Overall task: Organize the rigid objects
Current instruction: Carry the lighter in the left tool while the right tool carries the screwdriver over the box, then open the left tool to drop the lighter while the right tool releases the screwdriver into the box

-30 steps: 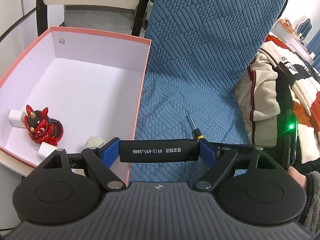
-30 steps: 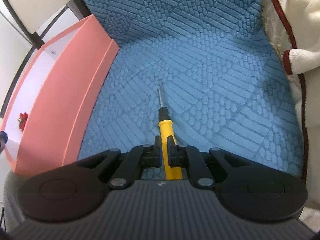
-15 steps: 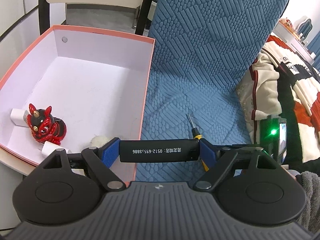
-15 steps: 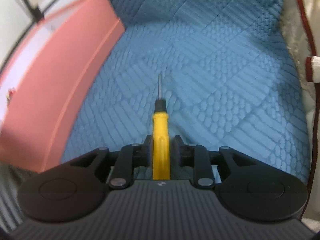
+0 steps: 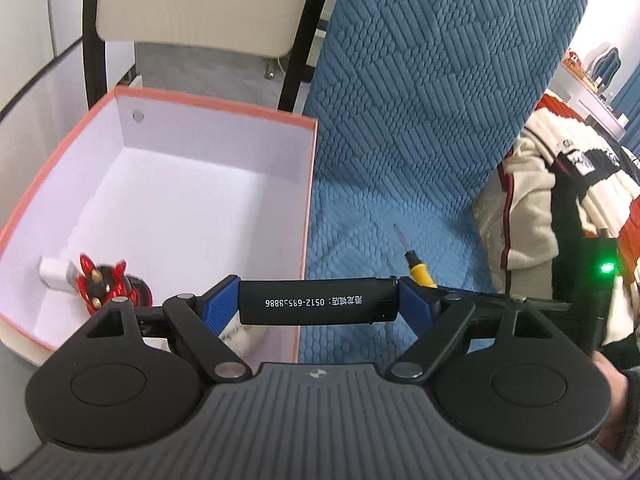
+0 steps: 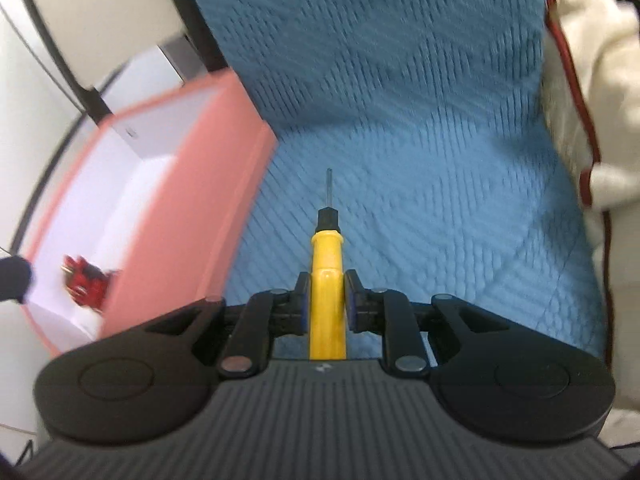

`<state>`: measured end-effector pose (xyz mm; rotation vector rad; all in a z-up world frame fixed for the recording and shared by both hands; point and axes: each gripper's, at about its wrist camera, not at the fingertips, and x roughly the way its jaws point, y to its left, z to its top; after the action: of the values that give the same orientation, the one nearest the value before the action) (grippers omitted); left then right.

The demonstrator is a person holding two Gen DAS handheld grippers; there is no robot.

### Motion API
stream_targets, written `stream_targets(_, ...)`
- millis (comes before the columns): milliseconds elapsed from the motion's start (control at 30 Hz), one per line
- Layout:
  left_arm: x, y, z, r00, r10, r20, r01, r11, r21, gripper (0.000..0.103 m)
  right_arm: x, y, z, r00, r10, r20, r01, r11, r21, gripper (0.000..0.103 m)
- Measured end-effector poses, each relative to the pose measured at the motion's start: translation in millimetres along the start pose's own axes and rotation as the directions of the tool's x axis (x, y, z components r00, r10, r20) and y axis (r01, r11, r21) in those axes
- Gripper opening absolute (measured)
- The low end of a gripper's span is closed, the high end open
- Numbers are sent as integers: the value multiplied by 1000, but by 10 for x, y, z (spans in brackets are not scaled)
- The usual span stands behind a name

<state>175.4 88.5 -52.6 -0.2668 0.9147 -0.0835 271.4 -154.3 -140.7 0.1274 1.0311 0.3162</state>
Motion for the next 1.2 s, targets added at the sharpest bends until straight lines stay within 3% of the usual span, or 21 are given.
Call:
stream_targets(333, -279, 42, 394, 998, -1, 65, 0, 1000, 19, 86, -645, 510, 444, 987, 67, 145, -56, 995, -78, 21)
stream_targets(600, -395, 387, 693, 995, 25, 96, -24, 1000, -16, 86, -870, 1030, 692, 960, 164, 227, -133, 980, -147, 21)
stream_targets(833, -323, 907, 764, 995, 76, 67, -71, 994, -78, 86, -517, 1467, 678, 964, 194, 181, -163, 971, -173, 21)
stream_targets(1200, 64, 1537, 481, 992, 103, -71, -112, 982, -153, 86, 268, 1734, 281, 991, 134, 26, -128, 980, -149, 21)
